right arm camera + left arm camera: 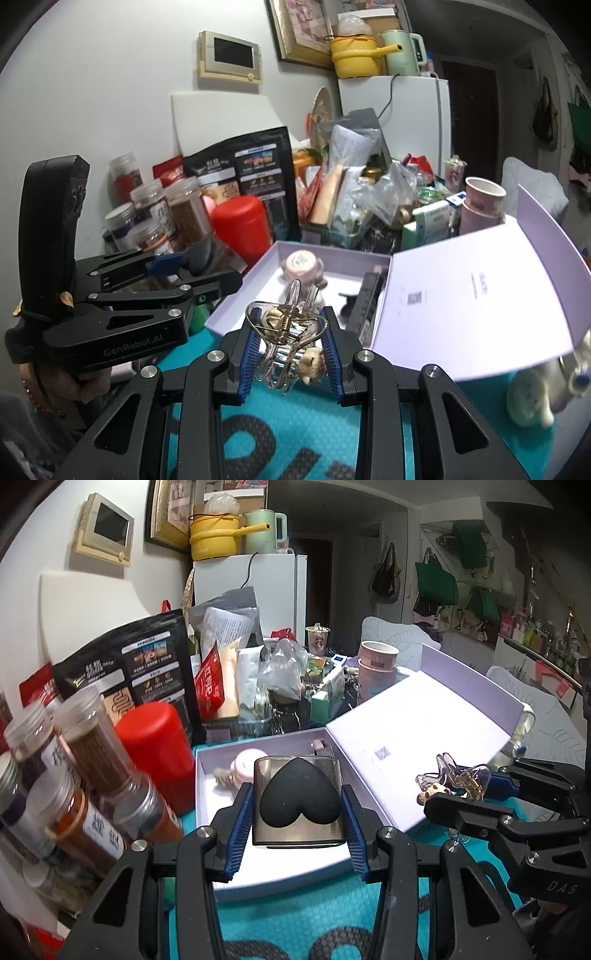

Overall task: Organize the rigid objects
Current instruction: 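Lift the heart case and gold clip and carry both into the white box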

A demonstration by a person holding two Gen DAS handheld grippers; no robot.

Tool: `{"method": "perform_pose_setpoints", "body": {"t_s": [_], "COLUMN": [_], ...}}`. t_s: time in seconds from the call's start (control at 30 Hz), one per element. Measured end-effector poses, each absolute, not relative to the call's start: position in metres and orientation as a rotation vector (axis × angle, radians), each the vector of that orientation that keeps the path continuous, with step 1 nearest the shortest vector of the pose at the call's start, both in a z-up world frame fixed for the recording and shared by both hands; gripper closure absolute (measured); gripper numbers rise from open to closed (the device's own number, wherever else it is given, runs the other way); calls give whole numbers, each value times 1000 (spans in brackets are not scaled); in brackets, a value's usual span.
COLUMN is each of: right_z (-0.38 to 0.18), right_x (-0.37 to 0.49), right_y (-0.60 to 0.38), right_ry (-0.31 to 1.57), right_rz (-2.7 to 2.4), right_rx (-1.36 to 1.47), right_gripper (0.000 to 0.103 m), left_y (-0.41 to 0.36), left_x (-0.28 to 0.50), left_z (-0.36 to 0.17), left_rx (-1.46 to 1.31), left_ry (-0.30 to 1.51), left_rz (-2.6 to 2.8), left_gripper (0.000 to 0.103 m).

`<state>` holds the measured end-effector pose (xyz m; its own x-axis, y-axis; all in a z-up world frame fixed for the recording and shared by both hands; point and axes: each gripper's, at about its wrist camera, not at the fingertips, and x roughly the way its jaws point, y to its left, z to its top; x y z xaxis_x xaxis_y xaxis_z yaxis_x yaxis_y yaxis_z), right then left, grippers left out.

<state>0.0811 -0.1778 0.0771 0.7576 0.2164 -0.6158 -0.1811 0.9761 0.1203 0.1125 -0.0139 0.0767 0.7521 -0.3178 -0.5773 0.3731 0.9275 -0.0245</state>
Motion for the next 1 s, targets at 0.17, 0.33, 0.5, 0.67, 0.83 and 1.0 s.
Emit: {"method": "perform_pose_setpoints", "body": {"t_s": [0.17, 0.33, 0.5, 0.67, 0.83, 1.0], "right_z": [79, 77, 72, 61, 48, 34], "right_x": [100, 118, 141, 161, 176, 189], "right_y": [-184, -189, -197, -201, -202, -202], "right_ry": [670, 670, 677, 693, 719, 751], "right_rz": [205, 204, 206, 203, 217, 221], "right_rx": [45, 34, 51, 61, 80, 86], "right_gripper": [72, 72, 72, 72, 72, 72], "left_y": [-17, -20, -22, -23, -23, -23], "left_x": [134, 154, 175, 196, 215, 224], "left_z": [78, 77, 78, 70, 52, 37], "left_rx": [95, 91, 96, 92, 92, 82], "left_ry": [611, 623, 620, 641, 689, 719], "left_rz": [-382, -399, -397, -383, -367, -349], "left_gripper": [58, 58, 58, 58, 58, 58]}}
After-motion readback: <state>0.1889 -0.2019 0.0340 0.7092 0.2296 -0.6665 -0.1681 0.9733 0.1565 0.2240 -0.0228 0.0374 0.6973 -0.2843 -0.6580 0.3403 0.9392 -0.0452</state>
